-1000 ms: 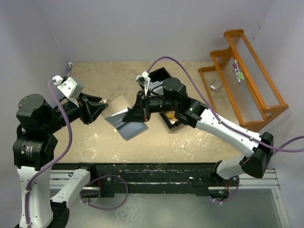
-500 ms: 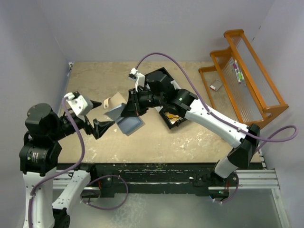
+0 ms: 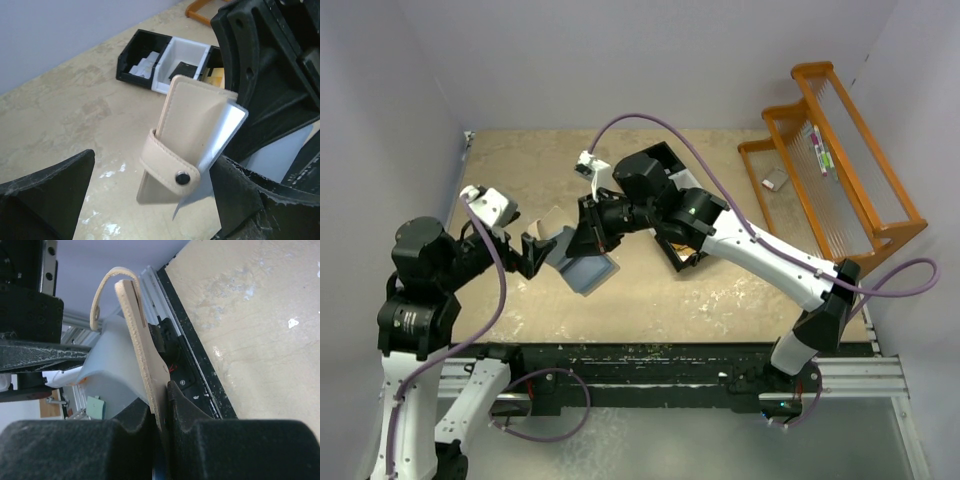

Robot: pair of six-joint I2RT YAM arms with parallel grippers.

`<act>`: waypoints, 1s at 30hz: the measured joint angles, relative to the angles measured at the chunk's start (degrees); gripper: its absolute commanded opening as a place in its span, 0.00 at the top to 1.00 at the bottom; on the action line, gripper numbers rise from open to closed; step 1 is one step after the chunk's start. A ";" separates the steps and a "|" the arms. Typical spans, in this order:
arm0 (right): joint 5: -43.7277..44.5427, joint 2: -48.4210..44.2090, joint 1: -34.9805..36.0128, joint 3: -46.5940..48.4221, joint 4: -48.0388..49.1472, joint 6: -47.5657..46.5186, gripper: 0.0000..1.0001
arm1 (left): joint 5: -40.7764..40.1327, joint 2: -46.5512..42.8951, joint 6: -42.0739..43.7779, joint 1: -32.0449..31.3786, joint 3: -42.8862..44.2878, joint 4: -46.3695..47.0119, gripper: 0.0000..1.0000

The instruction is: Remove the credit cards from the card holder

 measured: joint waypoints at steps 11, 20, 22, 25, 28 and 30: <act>-8.31 -3.28 0.00 -4.22 4.87 -0.63 1.00 | 8.66 5.84 -9.11 0.00 6.14 -1.18 0.23; -11.47 -7.34 0.00 -5.81 7.93 -1.36 1.00 | 20.15 8.13 -13.79 0.00 10.47 -2.49 0.54; -11.47 -7.56 -0.07 -5.81 8.09 -1.57 1.00 | 22.91 9.22 -14.36 0.00 10.97 -3.30 0.62; -11.50 -7.65 -0.15 -6.05 7.78 -1.84 1.00 | 25.79 10.14 -14.97 0.00 11.10 -3.98 0.77; -11.63 -7.63 -0.48 -6.38 7.67 -2.05 0.80 | 29.18 10.69 -16.59 0.00 11.43 -4.31 0.91; -11.93 -7.63 -0.66 -6.54 7.89 -2.19 0.67 | 30.67 11.08 -17.94 0.00 11.67 -4.50 0.95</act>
